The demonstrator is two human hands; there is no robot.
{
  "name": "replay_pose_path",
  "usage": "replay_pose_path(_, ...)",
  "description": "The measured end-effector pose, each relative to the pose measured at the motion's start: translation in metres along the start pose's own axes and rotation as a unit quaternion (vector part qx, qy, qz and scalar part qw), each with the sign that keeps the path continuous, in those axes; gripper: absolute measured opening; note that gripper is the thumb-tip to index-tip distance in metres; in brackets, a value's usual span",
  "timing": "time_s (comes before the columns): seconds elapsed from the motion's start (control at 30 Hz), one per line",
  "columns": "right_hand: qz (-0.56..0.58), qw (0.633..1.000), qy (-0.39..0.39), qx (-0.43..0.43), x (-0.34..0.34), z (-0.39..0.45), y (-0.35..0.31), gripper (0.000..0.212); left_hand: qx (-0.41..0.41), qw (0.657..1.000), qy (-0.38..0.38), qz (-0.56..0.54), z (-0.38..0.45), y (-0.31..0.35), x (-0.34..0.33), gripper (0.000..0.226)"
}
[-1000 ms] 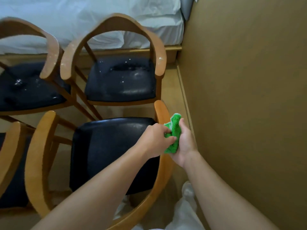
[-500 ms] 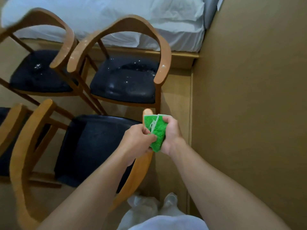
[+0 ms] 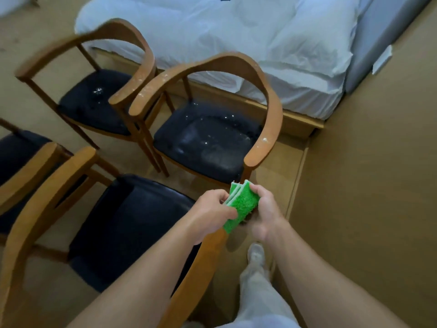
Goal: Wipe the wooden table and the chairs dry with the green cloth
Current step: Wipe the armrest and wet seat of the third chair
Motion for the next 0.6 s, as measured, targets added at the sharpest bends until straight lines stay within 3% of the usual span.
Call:
replay_pose_path(0.17, -0.054, 0.995, -0.014, -0.084, -0.001, 0.044, -0.064, 0.056, -0.068, 0.983, 0.093, 0.144, 0.044, 0.054, -0.003, 0.014)
replay_pose_path(0.4, -0.016, 0.991, -0.055, -0.122, -0.009, 0.062, -0.126, 0.034, -0.13, 0.966, 0.096, 0.201, 0.08, 0.111, -0.004, 0.02)
replay_pose_path(0.6, -0.018, 0.995, 0.022, -0.094, -0.004, 0.082, -0.158, 0.034, -0.124, 0.962, 0.056, 0.235, 0.116, 0.104, -0.005, 0.017)
Point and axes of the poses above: each hand's wrist, its own z-axis towards the middle knuckle, its own x-axis out of the back of the hand, y = z × x, the point moved 5 cm from there along z, towards the middle knuckle, and after that the axes turned 3 degrees about y, right-handed, at the moved point
